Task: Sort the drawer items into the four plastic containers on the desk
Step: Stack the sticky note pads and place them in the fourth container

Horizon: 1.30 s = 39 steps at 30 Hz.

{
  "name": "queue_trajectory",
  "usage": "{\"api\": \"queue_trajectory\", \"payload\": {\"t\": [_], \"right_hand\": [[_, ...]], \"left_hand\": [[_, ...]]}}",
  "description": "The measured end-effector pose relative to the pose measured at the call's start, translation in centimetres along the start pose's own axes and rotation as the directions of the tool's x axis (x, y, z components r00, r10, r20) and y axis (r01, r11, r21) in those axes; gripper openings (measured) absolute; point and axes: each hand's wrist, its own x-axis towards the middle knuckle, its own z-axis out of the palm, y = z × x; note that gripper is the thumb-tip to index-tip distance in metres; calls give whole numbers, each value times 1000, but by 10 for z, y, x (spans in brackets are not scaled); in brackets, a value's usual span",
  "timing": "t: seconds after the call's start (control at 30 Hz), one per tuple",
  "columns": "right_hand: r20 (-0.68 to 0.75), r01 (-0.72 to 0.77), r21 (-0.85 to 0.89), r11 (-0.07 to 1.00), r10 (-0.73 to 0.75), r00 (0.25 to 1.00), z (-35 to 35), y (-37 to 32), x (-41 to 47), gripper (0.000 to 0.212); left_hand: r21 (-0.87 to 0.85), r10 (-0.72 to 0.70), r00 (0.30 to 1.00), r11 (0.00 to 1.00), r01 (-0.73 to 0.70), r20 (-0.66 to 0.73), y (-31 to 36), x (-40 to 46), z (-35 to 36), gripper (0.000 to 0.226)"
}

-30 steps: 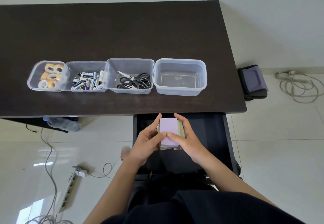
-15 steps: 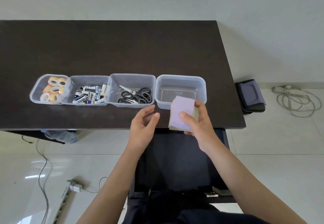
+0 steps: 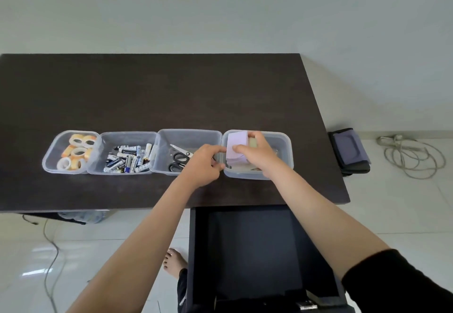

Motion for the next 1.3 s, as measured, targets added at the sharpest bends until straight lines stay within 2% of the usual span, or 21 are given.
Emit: {"api": "queue_trajectory", "payload": {"t": [0.1, 0.2, 0.3, 0.47, 0.63, 0.8, 0.9, 0.97, 1.03, 1.1, 1.2, 1.3], "right_hand": [[60, -50, 6, 999, 49, 997, -4, -8, 8, 51], [57, -87, -43, 995, 90, 994, -5, -5, 15, 53], [93, -84, -126, 988, 96, 991, 0, -1, 21, 55], [178, -76, -209, 975, 114, 977, -2, -2, 26, 61], [142, -43, -481, 876, 126, 982, 0, -1, 30, 70], [187, -56, -292, 955, 115, 976, -11, 1, 28, 67], [74, -100, -211, 972, 118, 990, -22, 6, 33, 61], [16, -170, -187, 967, 176, 984, -25, 6, 35, 52], [25, -195, -265, 944, 209, 978, -26, 4, 34, 40], [49, -149, -379, 913, 181, 982, -23, 4, 33, 36], [51, -87, -494, 865, 128, 990, -18, 5, 33, 39], [37, -75, -520, 851, 109, 993, -18, 9, 36, 45]], "left_hand": [[-36, -1, 1000, 999, 0, -20, -2, 3, -2, 40], [-106, -28, 999, 994, 25, -26, -4, 4, -2, 34], [-181, -49, 998, 983, 40, -41, -8, 4, -4, 27], [-200, -63, 997, 978, 53, -44, -10, 4, -6, 30], [-206, -78, 996, 976, 67, -42, -11, 5, -6, 32], [-195, -91, 995, 977, 82, -35, -10, 5, -5, 36], [-182, -94, 995, 979, 87, -31, -10, 3, -2, 48], [-179, -99, 995, 980, 92, -30, -11, 2, -1, 54], [-175, -105, 994, 979, 100, -22, -11, 3, -1, 58], [-175, -109, 994, 979, 105, -14, -11, 4, -1, 59], [-168, -107, 994, 980, 103, -15, -12, 4, -2, 60], [-162, -103, 994, 982, 99, -22, -12, 4, -1, 60]]}}
